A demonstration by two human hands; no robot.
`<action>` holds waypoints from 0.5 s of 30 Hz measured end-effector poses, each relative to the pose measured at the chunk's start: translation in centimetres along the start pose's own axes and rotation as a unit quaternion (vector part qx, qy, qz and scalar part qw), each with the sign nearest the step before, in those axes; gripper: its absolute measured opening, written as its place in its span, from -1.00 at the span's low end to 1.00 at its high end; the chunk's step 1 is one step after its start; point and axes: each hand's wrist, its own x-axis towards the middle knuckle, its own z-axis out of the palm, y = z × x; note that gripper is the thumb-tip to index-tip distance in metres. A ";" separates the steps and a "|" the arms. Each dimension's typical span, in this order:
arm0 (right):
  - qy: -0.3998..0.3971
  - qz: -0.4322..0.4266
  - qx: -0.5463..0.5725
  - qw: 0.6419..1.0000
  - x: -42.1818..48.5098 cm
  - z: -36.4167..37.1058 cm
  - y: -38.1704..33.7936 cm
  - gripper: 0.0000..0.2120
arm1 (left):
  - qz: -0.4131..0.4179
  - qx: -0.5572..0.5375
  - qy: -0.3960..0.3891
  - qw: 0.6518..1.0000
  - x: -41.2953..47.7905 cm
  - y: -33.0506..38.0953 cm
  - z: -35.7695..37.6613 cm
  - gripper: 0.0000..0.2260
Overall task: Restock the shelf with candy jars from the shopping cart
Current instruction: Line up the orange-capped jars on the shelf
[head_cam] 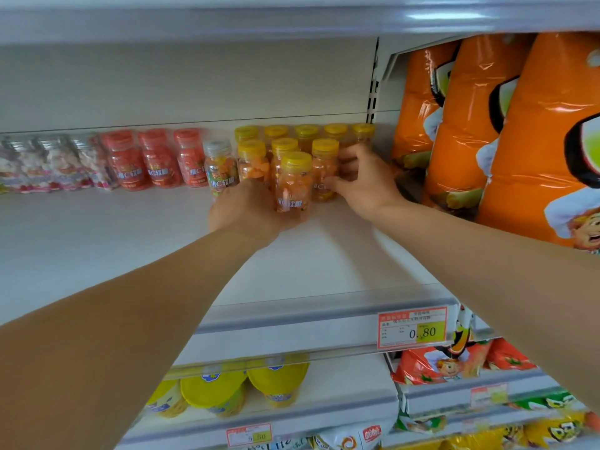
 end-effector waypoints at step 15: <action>-0.079 -0.005 0.067 0.995 -3.6 -1.5 -1.2 -0.52 | 0.109 -0.041 -0.057 0.992 -1.4 0.5 -0.4 -0.68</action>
